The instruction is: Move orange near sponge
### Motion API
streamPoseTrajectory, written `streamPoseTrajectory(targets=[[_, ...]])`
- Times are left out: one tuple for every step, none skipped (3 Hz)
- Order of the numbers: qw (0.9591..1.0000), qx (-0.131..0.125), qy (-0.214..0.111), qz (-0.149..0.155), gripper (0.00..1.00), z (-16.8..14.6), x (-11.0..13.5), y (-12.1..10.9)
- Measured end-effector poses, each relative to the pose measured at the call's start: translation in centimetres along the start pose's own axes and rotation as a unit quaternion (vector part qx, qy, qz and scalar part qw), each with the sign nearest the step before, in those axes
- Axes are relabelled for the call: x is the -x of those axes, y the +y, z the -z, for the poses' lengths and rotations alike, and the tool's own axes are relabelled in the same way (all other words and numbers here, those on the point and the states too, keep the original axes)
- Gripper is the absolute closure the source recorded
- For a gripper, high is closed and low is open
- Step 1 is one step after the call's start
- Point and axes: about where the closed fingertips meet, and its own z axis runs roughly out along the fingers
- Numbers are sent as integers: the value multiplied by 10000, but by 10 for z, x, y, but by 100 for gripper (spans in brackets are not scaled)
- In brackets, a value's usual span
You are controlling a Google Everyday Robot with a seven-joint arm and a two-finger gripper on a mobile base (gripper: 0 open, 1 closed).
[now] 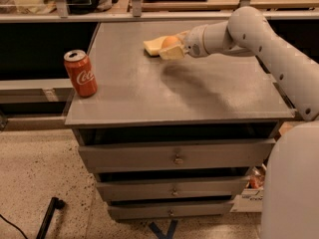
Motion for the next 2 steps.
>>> streamPoseTrajectory(targets=[[10000, 17, 30, -13, 13, -4, 0, 1], [10000, 45, 30, -15, 0, -7, 0, 3]])
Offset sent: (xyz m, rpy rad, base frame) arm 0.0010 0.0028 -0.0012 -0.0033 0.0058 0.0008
